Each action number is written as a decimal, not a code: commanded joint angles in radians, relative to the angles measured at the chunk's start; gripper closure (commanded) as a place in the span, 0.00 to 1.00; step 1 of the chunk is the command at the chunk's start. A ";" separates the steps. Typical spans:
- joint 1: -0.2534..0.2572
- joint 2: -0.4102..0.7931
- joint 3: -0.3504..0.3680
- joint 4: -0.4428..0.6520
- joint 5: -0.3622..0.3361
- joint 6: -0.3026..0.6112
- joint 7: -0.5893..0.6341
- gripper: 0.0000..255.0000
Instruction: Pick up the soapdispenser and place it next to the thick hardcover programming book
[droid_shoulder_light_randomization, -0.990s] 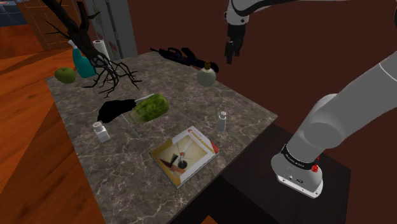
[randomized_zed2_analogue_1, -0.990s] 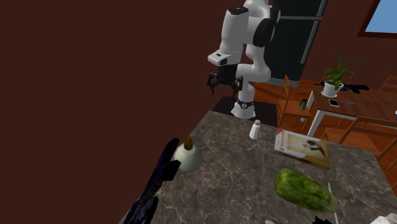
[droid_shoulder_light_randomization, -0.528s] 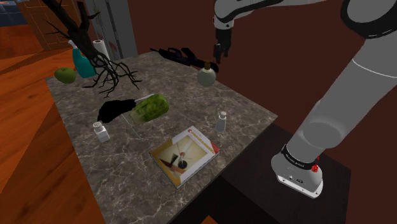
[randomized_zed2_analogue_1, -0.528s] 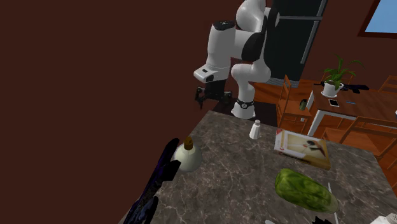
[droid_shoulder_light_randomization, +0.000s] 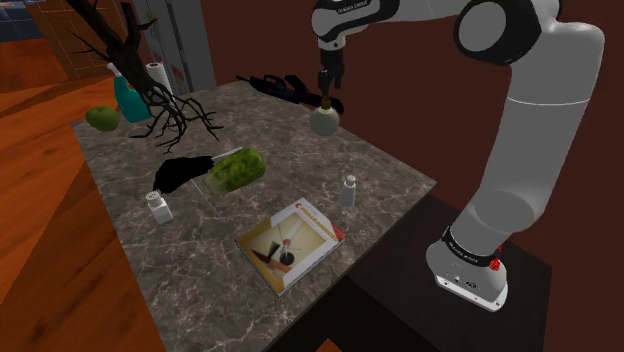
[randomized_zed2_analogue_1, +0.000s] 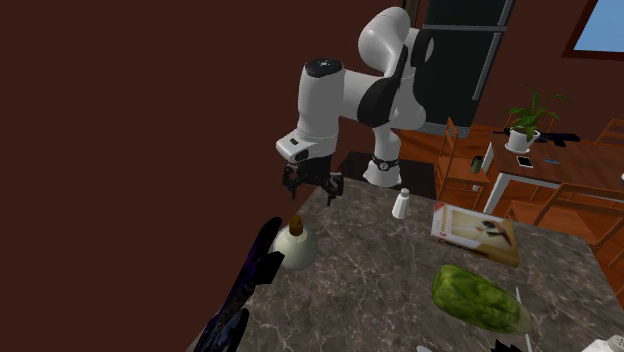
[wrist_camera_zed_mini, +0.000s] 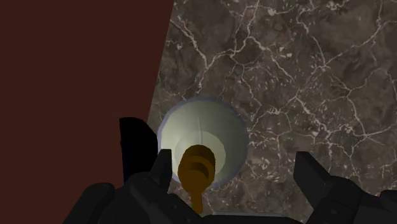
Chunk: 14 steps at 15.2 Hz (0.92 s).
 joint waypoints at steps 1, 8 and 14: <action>-0.015 0.090 -0.003 0.098 0.011 -0.007 -0.020 0.00; -0.033 0.216 -0.002 0.202 0.025 0.015 -0.033 0.00; -0.035 0.224 -0.002 0.167 0.025 0.059 -0.033 0.00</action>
